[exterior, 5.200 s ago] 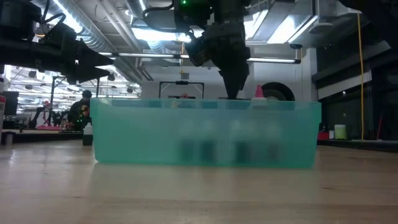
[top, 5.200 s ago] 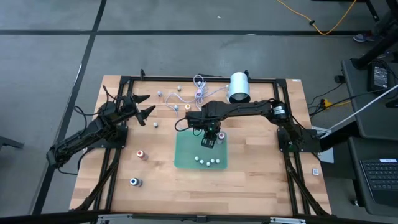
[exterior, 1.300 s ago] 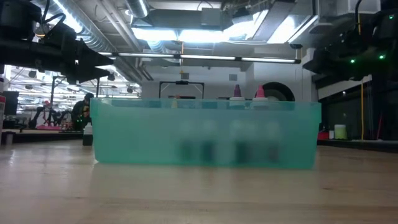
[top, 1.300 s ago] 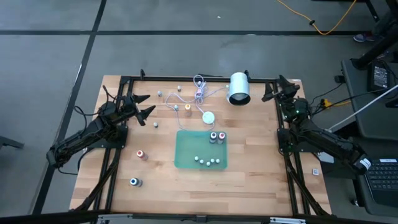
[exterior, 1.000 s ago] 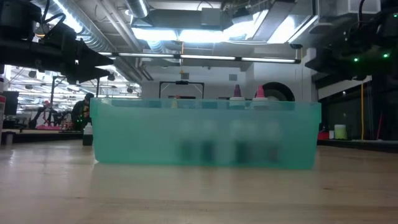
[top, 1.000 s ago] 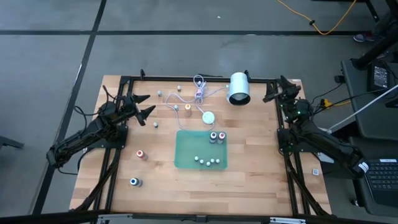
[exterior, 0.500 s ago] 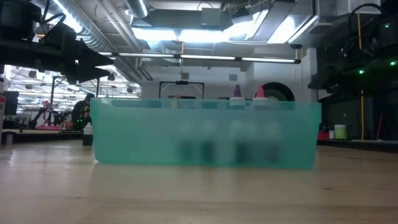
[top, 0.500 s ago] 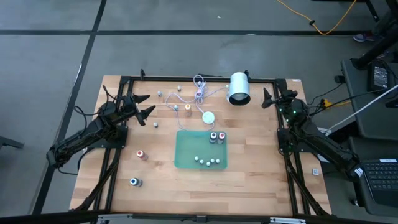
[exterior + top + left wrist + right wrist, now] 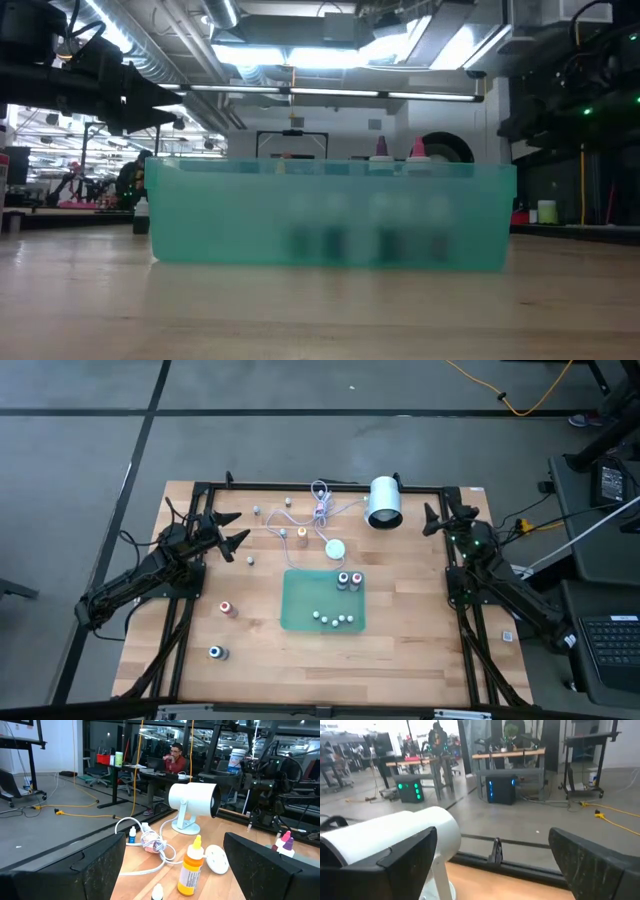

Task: Pick & Place food coloring
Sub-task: Put the top small blue food coloring bottle into the bin

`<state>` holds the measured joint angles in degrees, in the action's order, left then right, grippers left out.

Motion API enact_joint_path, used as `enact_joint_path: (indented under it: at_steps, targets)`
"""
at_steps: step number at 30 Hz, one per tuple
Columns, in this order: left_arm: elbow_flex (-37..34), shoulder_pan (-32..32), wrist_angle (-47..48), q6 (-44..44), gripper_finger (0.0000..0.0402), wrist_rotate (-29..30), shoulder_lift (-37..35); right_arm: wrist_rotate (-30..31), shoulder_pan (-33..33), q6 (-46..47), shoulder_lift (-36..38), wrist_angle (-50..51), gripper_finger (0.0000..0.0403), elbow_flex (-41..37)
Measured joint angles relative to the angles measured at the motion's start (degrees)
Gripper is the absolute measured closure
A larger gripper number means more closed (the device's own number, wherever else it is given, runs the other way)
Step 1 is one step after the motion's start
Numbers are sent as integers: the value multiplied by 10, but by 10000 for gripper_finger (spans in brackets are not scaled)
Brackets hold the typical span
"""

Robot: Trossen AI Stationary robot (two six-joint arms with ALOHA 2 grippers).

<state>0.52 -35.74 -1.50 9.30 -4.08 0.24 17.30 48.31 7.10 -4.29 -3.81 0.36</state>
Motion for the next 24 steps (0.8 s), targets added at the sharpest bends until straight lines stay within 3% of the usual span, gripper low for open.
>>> enact_joint_path:
  at_steps: [24]
  targets:
    - [0,0,0,0,68,0,0,0,0,0,27,-1,19,0]
